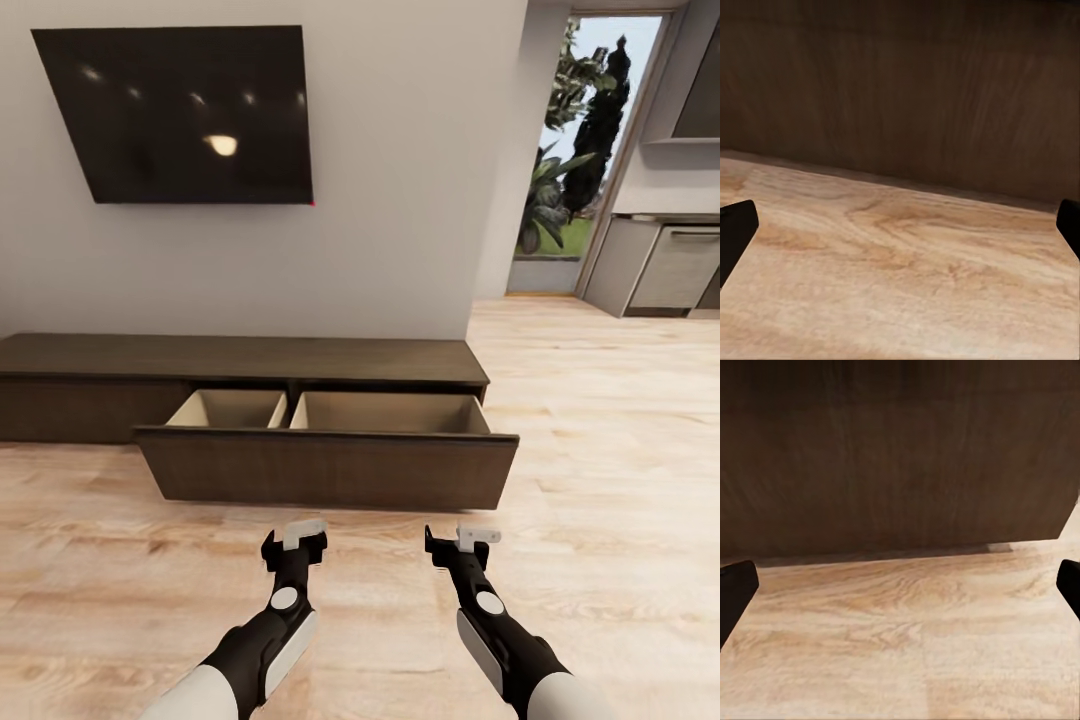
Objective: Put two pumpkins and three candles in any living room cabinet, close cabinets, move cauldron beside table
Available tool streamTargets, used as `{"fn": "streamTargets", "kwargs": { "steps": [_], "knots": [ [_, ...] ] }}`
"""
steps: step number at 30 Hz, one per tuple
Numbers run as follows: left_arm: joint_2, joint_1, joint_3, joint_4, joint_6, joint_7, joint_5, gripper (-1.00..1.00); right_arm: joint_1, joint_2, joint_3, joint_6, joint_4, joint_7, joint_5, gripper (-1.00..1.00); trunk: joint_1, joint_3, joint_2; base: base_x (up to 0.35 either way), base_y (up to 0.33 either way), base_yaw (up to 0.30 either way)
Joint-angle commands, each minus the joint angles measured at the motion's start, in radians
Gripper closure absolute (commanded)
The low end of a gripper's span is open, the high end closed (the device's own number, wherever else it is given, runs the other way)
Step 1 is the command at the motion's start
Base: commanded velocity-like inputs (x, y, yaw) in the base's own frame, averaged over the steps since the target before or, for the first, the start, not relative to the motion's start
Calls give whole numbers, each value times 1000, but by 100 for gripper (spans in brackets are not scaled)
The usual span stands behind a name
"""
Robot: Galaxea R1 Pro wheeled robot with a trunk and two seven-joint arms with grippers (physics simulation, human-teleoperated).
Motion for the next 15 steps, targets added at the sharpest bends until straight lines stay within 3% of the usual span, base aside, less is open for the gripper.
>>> {"fn": "streamTargets", "kwargs": {
  "steps": [1,11,15],
  "knots": [
    [1,-1,-8,1,-7,6,10,-100,-1,-1,8,-5,1,-7,-11,-100,0,-1,0,333,0,0],
    [1,-1,-9,1,-8,6,9,-100,-1,-1,8,-5,-1,-7,-12,-100,0,-1,0,294,-91,0],
    [1,-1,-11,1,-8,6,9,-100,-1,-1,8,-5,-1,-7,-16,-100,0,-1,0,137,-49,0]
  ]
}}
